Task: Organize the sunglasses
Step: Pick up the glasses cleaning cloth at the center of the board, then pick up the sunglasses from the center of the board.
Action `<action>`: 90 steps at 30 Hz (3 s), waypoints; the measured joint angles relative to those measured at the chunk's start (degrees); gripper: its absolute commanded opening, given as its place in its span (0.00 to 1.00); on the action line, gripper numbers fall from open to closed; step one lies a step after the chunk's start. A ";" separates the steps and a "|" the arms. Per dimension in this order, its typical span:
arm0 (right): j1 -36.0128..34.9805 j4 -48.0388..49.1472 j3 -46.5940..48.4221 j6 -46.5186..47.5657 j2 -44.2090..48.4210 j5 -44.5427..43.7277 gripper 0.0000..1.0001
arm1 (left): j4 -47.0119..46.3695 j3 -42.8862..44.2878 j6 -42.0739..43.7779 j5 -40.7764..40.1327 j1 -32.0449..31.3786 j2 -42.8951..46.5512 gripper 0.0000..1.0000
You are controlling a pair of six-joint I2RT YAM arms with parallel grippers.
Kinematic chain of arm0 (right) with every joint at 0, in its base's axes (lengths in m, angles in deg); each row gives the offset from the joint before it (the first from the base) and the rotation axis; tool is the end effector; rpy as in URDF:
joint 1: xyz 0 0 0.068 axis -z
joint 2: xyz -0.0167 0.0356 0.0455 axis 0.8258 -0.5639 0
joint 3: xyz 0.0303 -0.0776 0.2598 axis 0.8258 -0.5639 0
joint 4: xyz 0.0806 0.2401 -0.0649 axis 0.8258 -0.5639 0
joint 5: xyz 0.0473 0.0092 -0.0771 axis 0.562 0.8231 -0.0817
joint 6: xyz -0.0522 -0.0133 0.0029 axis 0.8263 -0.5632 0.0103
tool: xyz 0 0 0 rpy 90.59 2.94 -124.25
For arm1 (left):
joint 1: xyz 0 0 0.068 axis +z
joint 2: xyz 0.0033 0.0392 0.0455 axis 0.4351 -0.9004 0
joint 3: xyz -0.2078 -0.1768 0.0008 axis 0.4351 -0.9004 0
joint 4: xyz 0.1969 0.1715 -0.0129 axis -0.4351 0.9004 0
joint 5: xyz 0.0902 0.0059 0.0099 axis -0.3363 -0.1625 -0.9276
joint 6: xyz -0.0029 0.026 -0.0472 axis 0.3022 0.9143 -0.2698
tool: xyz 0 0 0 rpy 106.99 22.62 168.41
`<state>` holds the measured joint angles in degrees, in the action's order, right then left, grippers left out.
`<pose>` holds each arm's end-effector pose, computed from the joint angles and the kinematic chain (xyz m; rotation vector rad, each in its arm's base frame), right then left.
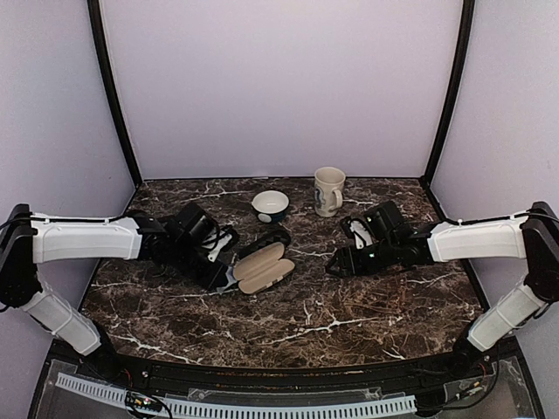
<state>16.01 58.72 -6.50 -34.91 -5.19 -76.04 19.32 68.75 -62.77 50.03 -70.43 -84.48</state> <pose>0.2221 0.1949 0.1832 -0.3878 2.5084 0.7895 0.2064 -0.2094 0.2039 0.7858 2.5213 -0.4977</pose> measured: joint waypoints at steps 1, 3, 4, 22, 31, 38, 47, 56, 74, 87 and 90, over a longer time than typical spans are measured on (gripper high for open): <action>0.00 0.02 0.04 0.15 0.00 0.15 0.66 | 1.11 0.50 0.66 0.52 -0.22 1.38 0.00; -0.07 0.35 0.15 0.48 0.02 0.74 0.66 | 4.15 1.92 2.34 2.73 -0.70 5.44 0.00; -0.13 0.63 0.24 0.63 0.02 1.16 0.66 | 5.22 2.51 2.93 3.69 -0.96 7.15 0.00; -1.92 5.25 0.96 3.06 6.54 8.00 0.67 | -2.32 11.17 -0.55 23.58 -7.69 9.18 0.00; 0.94 3.50 -2.80 4.66 15.32 10.71 0.66 | -12.96 14.53 -7.32 23.54 -11.21 -1.33 0.00; 1.05 3.78 -4.48 5.40 18.53 13.44 0.66 | -14.12 17.90 -9.33 23.89 -12.83 -5.84 0.00; 0.76 4.90 -6.80 5.55 18.43 15.45 0.66 | -7.76 16.92 -8.83 21.22 -13.53 -2.54 0.00; -1.31 6.47 -9.11 5.51 18.23 15.21 0.67 | -10.16 18.71 -12.31 23.65 -13.77 -5.70 0.00; -4.26 8.20 -14.34 5.81 18.10 11.32 0.69 | -20.48 19.30 -21.40 24.50 -13.05 -18.21 0.00; -10.36 12.07 -14.99 4.33 10.78 4.31 0.67 | -24.44 18.64 -24.22 23.34 -8.48 -19.04 0.00; -12.24 12.37 -14.99 2.95 8.90 1.60 0.67 | -25.16 18.64 -24.48 23.43 -8.44 -19.69 0.00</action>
<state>3.77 71.09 -21.50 -31.96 3.71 -74.45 -5.83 87.39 -87.25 73.46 -78.87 -104.17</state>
